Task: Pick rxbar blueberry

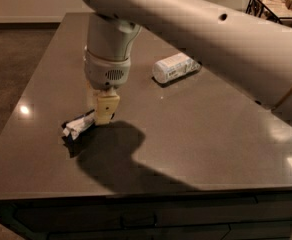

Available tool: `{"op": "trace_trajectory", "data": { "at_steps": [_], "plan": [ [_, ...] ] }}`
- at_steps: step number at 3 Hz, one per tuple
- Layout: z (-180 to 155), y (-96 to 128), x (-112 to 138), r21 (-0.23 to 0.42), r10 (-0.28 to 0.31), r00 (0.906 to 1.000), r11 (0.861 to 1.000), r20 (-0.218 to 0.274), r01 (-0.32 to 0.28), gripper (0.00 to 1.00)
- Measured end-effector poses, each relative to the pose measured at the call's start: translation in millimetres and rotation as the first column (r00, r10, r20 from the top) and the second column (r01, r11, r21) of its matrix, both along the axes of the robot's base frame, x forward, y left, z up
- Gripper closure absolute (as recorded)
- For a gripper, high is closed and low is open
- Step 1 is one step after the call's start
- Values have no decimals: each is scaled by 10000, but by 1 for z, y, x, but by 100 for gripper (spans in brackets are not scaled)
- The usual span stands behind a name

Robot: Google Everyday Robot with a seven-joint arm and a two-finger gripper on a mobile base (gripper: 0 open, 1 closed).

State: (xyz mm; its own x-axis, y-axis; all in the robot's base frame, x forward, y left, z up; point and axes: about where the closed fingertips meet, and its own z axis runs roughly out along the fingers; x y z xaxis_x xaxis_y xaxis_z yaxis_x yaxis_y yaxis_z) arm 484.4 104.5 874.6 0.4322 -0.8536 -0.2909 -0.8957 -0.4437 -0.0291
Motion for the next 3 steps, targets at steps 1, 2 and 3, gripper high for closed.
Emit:
{"op": "trace_trajectory", "data": {
  "at_steps": [1, 2, 3],
  "plan": [
    [33, -25, 11, 902, -316, 9993, 9954, -195, 332, 100],
    [64, -40, 14, 1636, -273, 9995, 9861, -178, 298, 100],
    [81, -48, 15, 2086, -191, 9997, 9778, -127, 213, 100]
  ]
}}
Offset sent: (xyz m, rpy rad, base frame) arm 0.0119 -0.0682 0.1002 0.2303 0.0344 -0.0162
